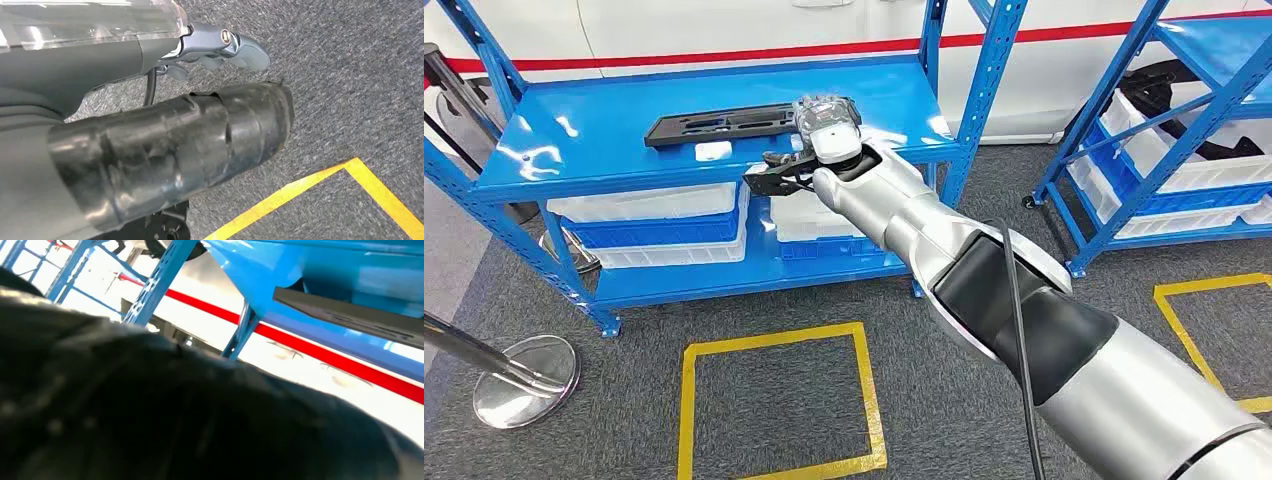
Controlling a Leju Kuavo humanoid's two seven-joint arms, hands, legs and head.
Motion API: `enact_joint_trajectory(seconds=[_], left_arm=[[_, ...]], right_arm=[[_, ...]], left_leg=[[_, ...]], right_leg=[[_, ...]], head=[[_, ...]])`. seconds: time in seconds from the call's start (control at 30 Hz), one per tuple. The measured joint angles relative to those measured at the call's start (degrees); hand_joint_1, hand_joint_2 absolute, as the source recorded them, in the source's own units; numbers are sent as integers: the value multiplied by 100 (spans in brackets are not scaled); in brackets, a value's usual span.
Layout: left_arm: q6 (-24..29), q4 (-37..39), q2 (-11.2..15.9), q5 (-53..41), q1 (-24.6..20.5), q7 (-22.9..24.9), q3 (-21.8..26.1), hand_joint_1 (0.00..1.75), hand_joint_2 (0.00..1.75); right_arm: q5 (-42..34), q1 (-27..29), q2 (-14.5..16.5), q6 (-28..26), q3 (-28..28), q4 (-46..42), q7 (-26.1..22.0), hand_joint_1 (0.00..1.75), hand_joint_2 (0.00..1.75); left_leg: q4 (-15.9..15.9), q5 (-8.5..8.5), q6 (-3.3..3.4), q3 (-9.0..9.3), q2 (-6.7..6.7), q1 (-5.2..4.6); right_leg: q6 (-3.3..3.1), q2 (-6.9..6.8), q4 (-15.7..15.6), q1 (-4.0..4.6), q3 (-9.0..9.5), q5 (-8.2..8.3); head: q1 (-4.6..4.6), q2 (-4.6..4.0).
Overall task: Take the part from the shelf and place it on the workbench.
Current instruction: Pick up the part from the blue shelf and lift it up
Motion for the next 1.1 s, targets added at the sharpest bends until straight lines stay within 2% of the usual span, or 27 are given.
enact_joint_trajectory(seconds=[0.07,0.1,0.13,0.2,0.3,0.33,0.4,0.43,0.47,0.5,0.53,0.57,0.6,0.63,0.67,0.73,0.97,1.03,1.1], left_arm=[[3,0,0,0,4,5,26,0,0],[6,0,0,1,10,11,47,0,0],[7,0,-2,1,7,14,63,0,0],[8,0,-9,2,-3,18,75,0,0],[7,0,-36,1,-13,10,85,0,0],[7,1,-44,1,-13,7,90,0,0],[9,1,-46,0,-17,4,103,0,0],[9,1,-46,0,-22,3,110,0,0],[10,1,-46,-1,-23,1,117,0,0],[10,1,-46,-3,-20,-4,121,0,0],[10,2,-49,-7,-15,-9,125,0,0],[10,2,-52,-14,-10,-15,129,0,0],[10,2,-58,-23,-6,-21,138,0,0],[9,2,-63,-35,-10,-25,149,0,0],[9,2,-66,-46,-15,-29,161,0,0],[8,2,-68,-62,-26,-32,178,0,0],[8,2,-68,-64,-28,-34,180,0,0],[9,2,-70,-68,-28,-36,187,0,0],[10,3,-76,-75,-24,-35,201,0,0]], right_arm=[[12,-11,16,-1,0,1,-2,0,0],[23,-24,29,-1,0,2,-3,0,0],[30,-34,43,-1,0,4,-5,0,0],[46,-46,61,1,0,7,-13,0,0],[94,-81,90,-2,-5,-3,-17,0,0],[109,-102,97,-3,-10,-6,-16,0,0],[122,-112,103,-1,-18,-3,-14,0,0],[124,-99,106,0,-20,1,-13,0,0],[126,-81,108,0,-21,6,-13,0,0],[129,-68,108,0,-22,10,-13,0,0],[135,-65,108,-1,-25,13,-13,0,0],[149,-70,108,-1,-29,13,-13,0,0],[171,-78,108,-1,-36,14,-14,0,0],[196,-88,110,1,-44,14,-14,0,0],[219,-93,113,3,-51,15,-15,0,0],[241,-100,118,8,-58,15,-15,0,0],[244,-99,122,7,-60,15,-15,0,0],[248,-95,135,5,-63,15,-21,0,0],[260,-101,146,2,-69,13,-26,0,0]], left_leg=[[-478,301,53,165,1,-23],[-845,502,98,309,3,-47],[-1127,591,135,430,7,-68],[-1328,554,173,537,2,-95],[-1444,518,212,634,-8,-49],[-1484,509,229,685,-5,-30],[-1514,469,262,754,-2,-23],[-1512,444,268,779,-5,-22],[-1506,412,267,809,-12,-20],[-1496,375,260,846,-19,-17],[-1482,331,248,892,-26,-12],[-1467,279,231,940,-30,-7],[-1456,232,207,979,-32,-7],[-1446,199,178,1001,-34,-10],[-1441,177,151,1004,-35,-15],[-1435,170,117,988,-36,-22],[-1436,168,112,984,-35,-22],[-1457,165,90,992,-30,-19],[-1368,91,33,979,-14,-13]], right_leg=[[4,-1,1,12,56,-46],[16,0,6,35,97,-87],[32,3,12,47,115,-118],[75,2,9,61,118,-151],[156,-8,99,64,101,-252],[188,-9,307,56,5,-354],[241,-13,1023,4,-394,-621],[265,-13,1383,-26,-627,-706],[286,-13,1593,-56,-802,-692],[303,-15,1590,-83,-880,-554],[314,-19,1368,-104,-850,-311],[317,-26,974,-119,-734,-15],[311,-31,619,-114,-604,202],[294,-37,324,-97,-483,323],[271,-38,145,-77,-404,340],[236,-35,49,-48,-344,263],[229,-33,37,-45,-342,245],[210,-23,46,-38,-350,235],[141,-11,-8,-65,-277,214]], head=[[1,-1],[-1,-1],[-1,-1],[-2,-1],[1,-1],[2,-1],[3,-1],[3,-1],[3,-1],[3,-1],[3,-1],[3,-1],[2,-1],[2,-1],[1,-1],[0,-1],[-1,-1],[1,-1],[1,0]])
